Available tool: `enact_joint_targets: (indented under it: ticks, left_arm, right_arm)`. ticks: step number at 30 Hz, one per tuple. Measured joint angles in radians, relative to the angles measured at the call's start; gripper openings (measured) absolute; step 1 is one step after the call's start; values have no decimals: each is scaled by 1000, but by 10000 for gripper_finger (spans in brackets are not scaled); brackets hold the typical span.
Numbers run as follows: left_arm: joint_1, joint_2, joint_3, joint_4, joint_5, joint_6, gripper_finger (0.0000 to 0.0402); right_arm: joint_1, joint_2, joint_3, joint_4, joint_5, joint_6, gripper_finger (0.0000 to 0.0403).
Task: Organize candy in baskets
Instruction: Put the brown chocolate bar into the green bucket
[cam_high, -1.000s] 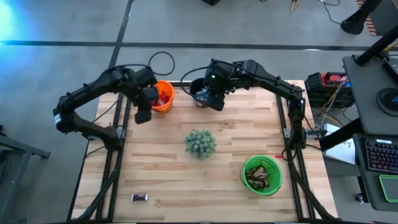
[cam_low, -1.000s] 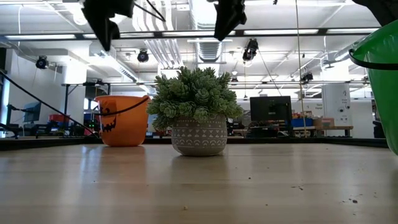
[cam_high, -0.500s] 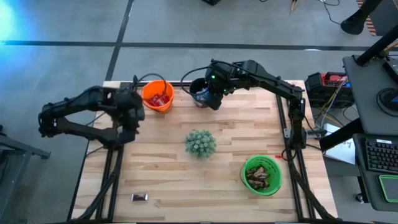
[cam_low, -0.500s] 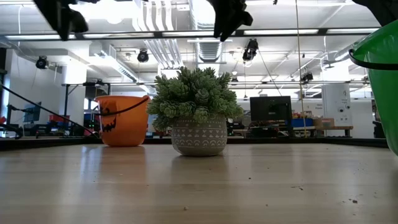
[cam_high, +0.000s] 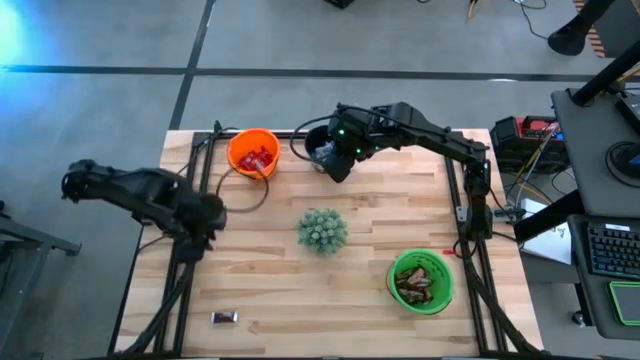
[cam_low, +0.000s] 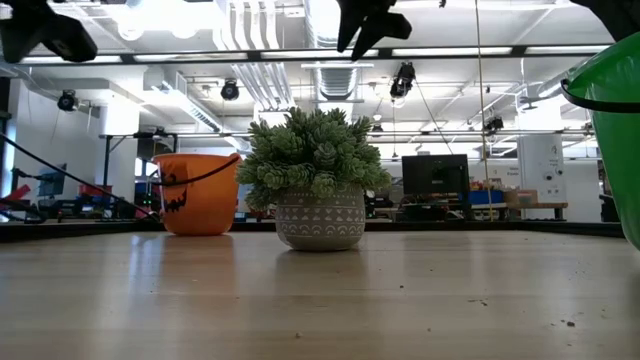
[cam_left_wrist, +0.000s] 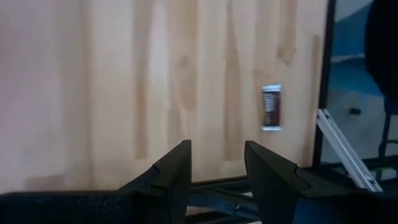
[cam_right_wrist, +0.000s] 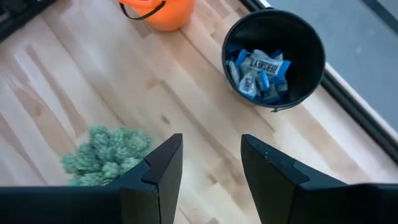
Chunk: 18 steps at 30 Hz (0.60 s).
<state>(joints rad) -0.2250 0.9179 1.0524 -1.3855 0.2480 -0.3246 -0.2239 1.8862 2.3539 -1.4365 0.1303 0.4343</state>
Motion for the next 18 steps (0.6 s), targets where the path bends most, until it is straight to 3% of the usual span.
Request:
enact_joint_targets:
  ticks: [6, 11, 18]
  left_arm:
    - [-214, 40, -55, 131, -39, -135, 130]
    - [-351, 94, -67, 121, -60, -219, 130]
    - [-399, 122, -66, 107, 73, -308, 149]
  right_arm:
    - [13, 0, 0, 6, 1, 37, 153]
    - [27, 0, 0, 6, 0, 66, 153]
    - [84, -10, 1, -22, -11, 166, 153]
